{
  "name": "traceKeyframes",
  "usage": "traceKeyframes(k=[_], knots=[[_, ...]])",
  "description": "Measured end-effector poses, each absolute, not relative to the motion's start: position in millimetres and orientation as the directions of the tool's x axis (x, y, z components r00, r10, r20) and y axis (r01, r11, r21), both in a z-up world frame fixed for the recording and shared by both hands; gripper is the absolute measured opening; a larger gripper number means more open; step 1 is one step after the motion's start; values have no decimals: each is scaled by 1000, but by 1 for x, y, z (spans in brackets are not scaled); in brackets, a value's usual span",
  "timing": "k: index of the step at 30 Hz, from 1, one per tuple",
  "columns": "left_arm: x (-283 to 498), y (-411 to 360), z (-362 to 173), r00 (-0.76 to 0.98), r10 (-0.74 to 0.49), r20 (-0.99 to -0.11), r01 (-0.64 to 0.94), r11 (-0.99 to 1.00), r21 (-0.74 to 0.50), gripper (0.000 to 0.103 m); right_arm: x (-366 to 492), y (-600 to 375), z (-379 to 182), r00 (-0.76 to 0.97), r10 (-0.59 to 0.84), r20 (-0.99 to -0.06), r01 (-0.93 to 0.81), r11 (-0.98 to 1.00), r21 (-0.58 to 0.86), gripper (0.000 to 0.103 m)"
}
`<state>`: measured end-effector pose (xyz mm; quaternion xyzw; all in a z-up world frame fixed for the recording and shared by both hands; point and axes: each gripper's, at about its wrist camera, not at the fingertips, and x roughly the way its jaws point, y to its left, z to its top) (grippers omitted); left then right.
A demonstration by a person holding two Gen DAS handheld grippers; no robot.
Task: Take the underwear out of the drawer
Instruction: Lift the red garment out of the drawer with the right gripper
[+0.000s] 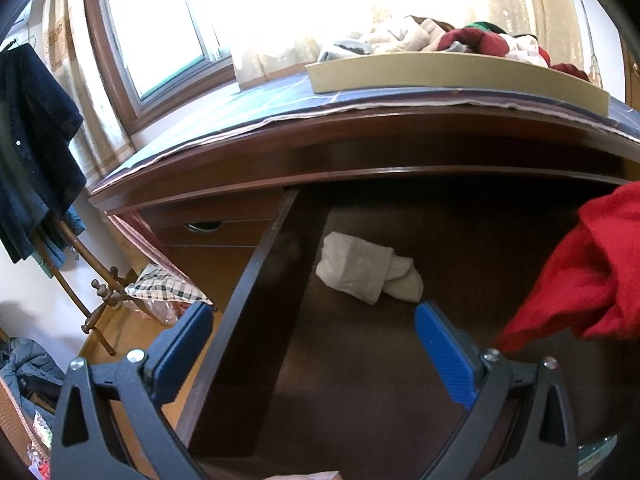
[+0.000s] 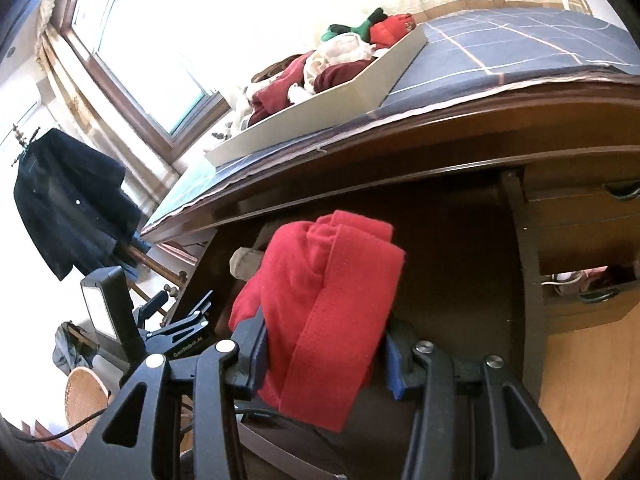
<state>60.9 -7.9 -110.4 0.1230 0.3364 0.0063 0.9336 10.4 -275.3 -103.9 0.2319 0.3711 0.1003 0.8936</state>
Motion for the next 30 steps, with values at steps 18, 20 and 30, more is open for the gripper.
traceKeyframes(k=[18,20,30], knots=[[57,-8,-109,789,83,-609,76,970,230,103,-3,-300,-105,712,361,-602,32,840,541,49],[57,-8,-109,789,83,-609,75,970,229,103,-5,-304,-104,718,363,-594,35,834,551,49],[55,-4,-106,799,68,-598,77,974,213,103,-8,-302,-99,722,363,-588,17,841,541,49]])
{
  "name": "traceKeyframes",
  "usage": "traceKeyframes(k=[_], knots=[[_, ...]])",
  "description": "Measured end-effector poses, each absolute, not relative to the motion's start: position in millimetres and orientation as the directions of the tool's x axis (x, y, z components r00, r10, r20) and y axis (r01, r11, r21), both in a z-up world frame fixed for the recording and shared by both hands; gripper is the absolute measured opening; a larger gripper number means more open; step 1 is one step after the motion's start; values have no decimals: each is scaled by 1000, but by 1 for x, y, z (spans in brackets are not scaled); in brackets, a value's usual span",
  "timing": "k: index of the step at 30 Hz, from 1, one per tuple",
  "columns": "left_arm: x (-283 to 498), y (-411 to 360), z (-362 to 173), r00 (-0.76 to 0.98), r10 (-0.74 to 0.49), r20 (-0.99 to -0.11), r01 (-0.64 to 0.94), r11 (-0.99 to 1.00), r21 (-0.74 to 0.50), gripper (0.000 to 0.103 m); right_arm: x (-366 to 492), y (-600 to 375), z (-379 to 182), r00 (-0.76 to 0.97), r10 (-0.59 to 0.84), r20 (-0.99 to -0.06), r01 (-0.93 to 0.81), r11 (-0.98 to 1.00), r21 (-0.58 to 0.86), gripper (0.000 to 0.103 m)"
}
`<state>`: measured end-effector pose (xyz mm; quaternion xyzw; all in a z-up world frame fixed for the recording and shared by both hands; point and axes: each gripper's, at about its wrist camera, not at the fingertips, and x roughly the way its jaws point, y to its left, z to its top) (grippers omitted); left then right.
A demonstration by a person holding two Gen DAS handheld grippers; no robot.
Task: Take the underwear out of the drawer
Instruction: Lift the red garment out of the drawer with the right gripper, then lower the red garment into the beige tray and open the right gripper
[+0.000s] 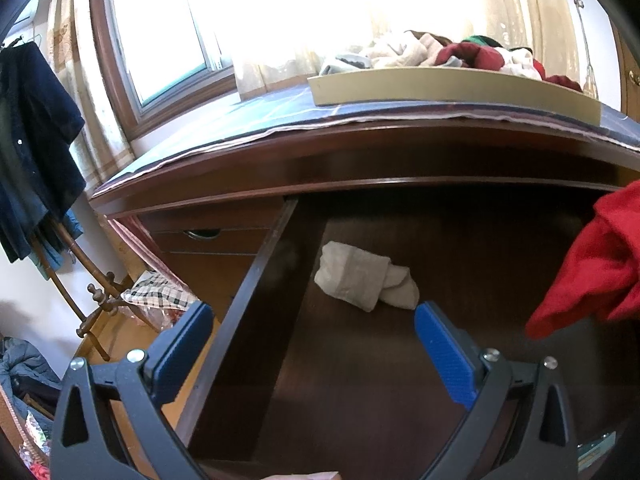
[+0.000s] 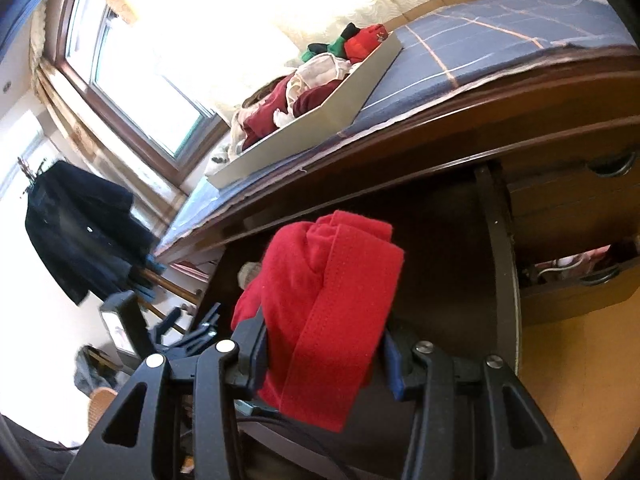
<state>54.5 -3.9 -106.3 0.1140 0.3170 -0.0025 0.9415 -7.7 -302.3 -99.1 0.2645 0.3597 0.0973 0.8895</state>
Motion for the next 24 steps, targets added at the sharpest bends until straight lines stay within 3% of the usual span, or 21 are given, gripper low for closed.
traceKeyframes(k=[4,11,24], knots=[[55,3,-105,809,79,-582,55,976,209,103,-8,-298,-100,715,341,-610,21,862,507,49],[59,22,-102,820,118,-560,-27,985,168,103,-11,-318,-92,741,403,-537,8,794,608,49],[61,16,-105,820,150,-553,-30,975,220,103,9,-336,-4,818,484,-310,-178,725,665,49]])
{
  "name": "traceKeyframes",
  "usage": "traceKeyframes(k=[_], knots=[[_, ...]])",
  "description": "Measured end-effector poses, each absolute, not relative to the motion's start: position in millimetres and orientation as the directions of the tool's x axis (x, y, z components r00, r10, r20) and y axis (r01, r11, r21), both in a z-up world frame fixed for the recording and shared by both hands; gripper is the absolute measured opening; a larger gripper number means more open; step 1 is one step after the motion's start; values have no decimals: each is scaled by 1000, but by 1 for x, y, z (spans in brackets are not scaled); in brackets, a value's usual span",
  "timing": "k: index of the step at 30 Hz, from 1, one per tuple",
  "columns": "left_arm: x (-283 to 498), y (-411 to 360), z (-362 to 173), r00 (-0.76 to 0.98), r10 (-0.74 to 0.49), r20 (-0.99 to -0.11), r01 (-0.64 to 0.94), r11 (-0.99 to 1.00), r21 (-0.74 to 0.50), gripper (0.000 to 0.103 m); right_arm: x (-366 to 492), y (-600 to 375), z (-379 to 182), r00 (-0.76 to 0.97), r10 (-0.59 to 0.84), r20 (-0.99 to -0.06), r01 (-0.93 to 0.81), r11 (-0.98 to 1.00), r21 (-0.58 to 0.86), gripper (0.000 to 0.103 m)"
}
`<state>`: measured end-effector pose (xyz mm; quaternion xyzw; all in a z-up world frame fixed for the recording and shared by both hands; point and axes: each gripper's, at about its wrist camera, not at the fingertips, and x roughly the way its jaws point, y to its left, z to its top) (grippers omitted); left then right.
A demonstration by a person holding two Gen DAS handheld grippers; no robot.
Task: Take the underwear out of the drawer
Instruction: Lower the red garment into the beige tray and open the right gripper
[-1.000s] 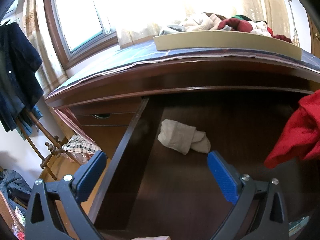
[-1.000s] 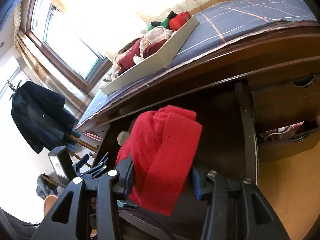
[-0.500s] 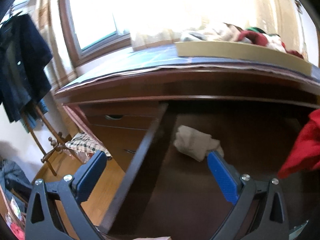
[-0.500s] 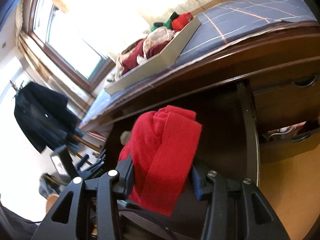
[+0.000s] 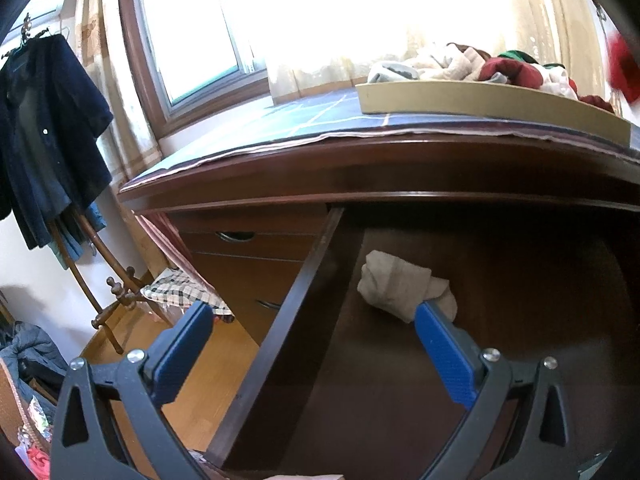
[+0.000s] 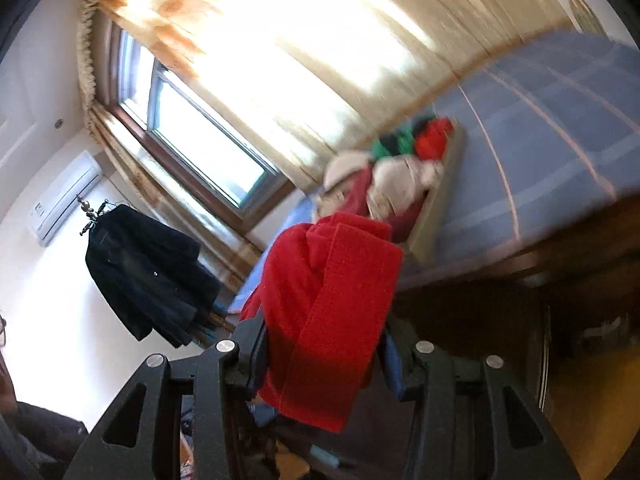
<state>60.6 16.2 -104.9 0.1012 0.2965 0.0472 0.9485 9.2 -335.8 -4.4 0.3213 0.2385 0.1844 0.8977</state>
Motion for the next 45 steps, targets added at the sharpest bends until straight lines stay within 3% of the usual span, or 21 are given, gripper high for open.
traceKeyframes(k=[6,10,14,25,28,30,32,43,45], knots=[[61,16,-105,820,148,-553,-29,975,219,103,51,-339,23,889,346,-298,-121,808,577,49],[60,16,-106,822,148,-550,-25,974,225,103,100,-321,18,879,240,-413,-42,900,433,49],[59,16,-106,825,152,-544,-29,973,228,103,139,-318,-11,826,284,-487,-16,875,484,49],[57,13,-106,829,165,-534,-34,969,245,103,205,-328,-33,819,176,-547,76,910,407,50],[57,11,-106,829,168,-533,-33,967,253,103,208,-317,-34,836,108,-539,78,948,310,55],[56,11,-106,830,170,-532,-32,965,259,103,207,-310,-37,849,37,-527,101,968,230,66],[57,10,-107,827,172,-535,-25,962,271,103,204,-305,-39,863,7,-506,107,975,196,68],[57,9,-107,821,153,-550,6,961,277,103,174,-305,-39,902,-7,-431,108,972,210,79],[57,10,-107,819,152,-553,6,962,273,103,159,-307,-36,910,-2,-416,118,960,253,90]])
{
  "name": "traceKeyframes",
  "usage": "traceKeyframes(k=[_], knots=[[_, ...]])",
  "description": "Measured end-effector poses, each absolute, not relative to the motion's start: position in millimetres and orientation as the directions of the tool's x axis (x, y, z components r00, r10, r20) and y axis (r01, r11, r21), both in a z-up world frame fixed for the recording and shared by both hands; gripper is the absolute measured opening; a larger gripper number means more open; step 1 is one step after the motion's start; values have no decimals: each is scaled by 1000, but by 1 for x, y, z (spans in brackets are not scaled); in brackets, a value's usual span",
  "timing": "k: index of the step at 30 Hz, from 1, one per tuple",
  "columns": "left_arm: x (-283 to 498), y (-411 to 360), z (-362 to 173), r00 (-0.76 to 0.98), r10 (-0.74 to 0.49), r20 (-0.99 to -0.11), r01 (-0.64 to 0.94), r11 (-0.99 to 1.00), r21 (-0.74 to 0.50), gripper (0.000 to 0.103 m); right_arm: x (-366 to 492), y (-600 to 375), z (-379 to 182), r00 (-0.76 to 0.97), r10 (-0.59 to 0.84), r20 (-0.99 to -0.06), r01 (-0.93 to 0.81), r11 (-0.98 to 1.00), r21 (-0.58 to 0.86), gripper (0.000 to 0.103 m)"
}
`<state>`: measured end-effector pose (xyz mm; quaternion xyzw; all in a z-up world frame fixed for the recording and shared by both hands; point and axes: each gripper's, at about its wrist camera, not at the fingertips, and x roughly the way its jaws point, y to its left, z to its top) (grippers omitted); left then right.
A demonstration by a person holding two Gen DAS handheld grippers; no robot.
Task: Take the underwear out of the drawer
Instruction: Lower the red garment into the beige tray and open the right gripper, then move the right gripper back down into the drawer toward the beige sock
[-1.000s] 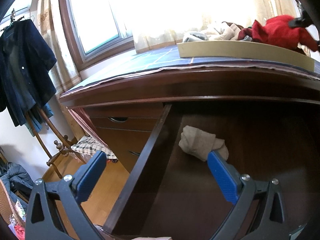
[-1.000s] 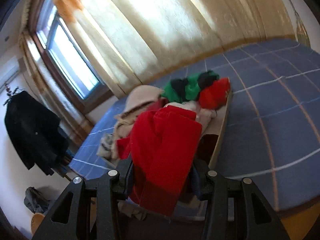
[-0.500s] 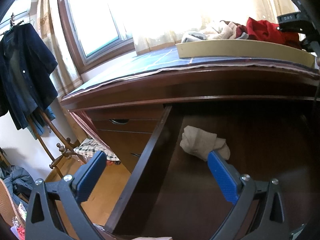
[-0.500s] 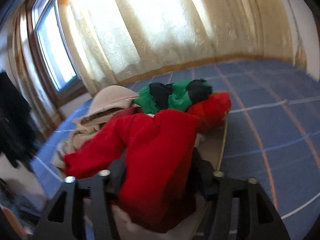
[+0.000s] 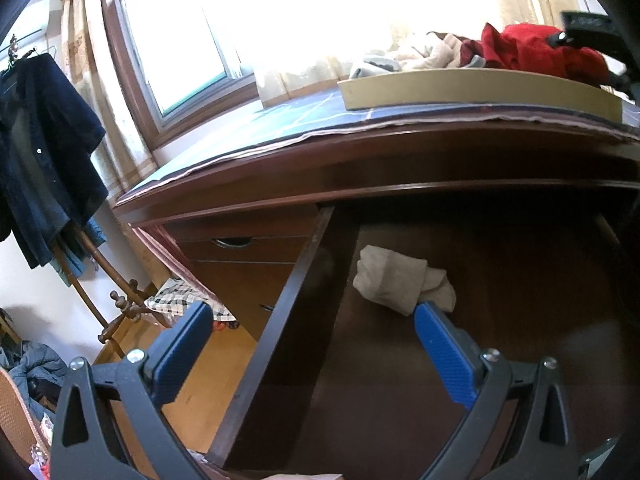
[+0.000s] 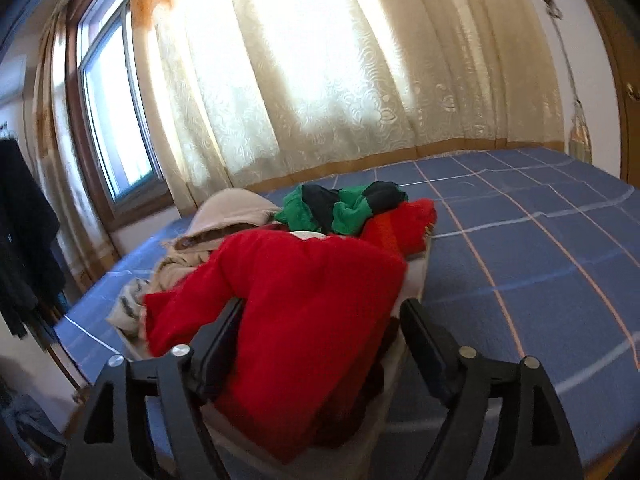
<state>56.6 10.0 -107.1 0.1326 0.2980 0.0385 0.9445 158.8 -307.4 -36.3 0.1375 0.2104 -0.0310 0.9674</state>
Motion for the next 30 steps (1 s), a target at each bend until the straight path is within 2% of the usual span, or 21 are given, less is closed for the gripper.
traceKeyframes(k=[3,6,13,21,30], knots=[[57,10,-107,819,153,-553,5,962,274,103,133,-312,-35,934,36,-356,89,940,329,91],[57,10,-107,817,155,-555,3,962,272,103,103,-308,-35,954,26,-298,80,937,340,91],[57,10,-107,817,155,-555,3,962,272,103,53,-270,-50,968,5,-252,43,982,185,91],[56,11,-108,821,154,-550,1,962,272,103,61,-242,-65,931,90,-354,-45,990,135,91],[54,11,-109,829,152,-538,6,960,280,103,61,-234,-73,900,85,-427,-44,994,105,91]])
